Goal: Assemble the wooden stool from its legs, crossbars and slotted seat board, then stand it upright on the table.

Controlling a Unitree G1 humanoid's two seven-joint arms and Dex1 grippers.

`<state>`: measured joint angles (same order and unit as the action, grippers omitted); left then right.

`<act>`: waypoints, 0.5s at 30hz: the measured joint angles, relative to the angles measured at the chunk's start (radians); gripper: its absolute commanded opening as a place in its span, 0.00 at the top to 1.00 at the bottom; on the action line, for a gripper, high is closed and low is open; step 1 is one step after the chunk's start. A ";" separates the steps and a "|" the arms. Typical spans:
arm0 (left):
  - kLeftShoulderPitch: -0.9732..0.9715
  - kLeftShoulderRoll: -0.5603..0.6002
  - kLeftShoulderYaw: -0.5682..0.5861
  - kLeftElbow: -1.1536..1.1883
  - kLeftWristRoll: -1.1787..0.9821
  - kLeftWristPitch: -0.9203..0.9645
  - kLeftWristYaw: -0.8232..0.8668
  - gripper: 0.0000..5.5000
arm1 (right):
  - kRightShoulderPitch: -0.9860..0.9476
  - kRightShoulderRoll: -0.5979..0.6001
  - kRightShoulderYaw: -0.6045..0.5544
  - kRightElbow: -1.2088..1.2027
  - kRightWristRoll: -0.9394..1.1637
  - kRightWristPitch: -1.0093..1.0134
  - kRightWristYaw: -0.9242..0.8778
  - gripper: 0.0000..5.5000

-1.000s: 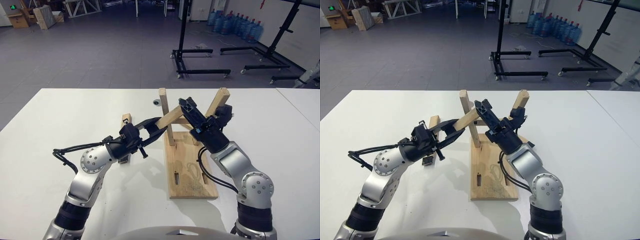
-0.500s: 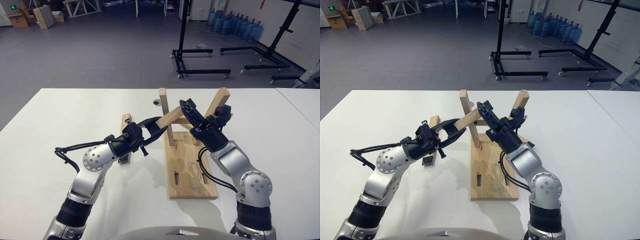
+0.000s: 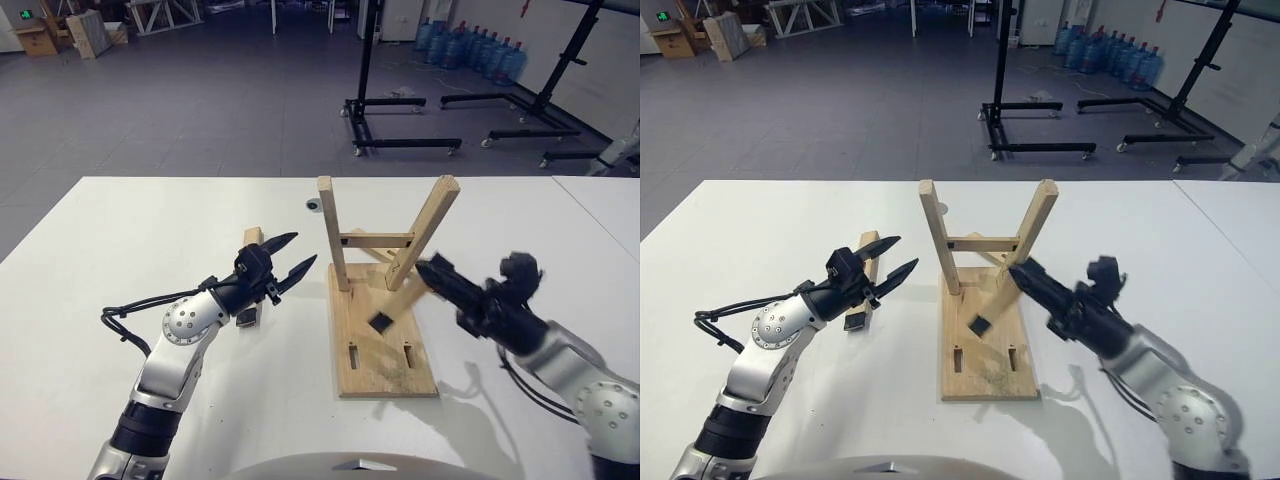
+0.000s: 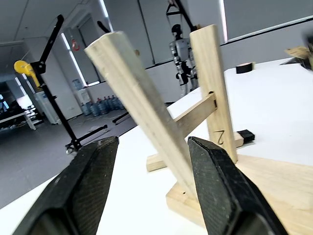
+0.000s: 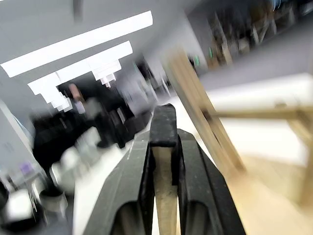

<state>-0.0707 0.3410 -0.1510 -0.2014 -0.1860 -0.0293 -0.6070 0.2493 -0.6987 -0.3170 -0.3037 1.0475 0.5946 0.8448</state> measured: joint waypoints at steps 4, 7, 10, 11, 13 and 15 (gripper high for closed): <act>-0.006 -0.018 -0.001 0.058 0.013 -0.023 0.010 0.53 | -0.135 -0.031 -0.005 0.290 -0.257 -0.218 0.050 0.93; -0.016 -0.023 0.000 0.080 0.017 -0.040 0.019 0.53 | -0.259 -0.009 -0.002 0.409 -0.349 -0.335 0.041 0.93; -0.025 -0.026 0.004 0.111 0.021 -0.056 0.020 0.53 | -0.443 0.033 0.018 0.571 -0.455 -0.469 0.015 0.93; -0.030 -0.027 0.004 0.125 0.021 -0.061 0.019 0.53 | -0.500 0.047 0.035 0.631 -0.483 -0.503 0.012 0.93; -0.053 -0.030 0.002 0.154 0.023 -0.069 0.017 0.53 | -0.636 0.092 0.067 0.770 -0.540 -0.578 0.021 0.93; -0.069 -0.030 0.001 0.177 0.030 -0.080 0.009 0.53 | -0.738 0.127 0.086 0.881 -0.571 -0.639 0.050 0.93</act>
<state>-0.1400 0.3113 -0.1502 -0.0239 -0.1557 -0.1089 -0.5979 -0.4885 -0.5719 -0.2309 0.5777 0.4767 -0.0441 0.8945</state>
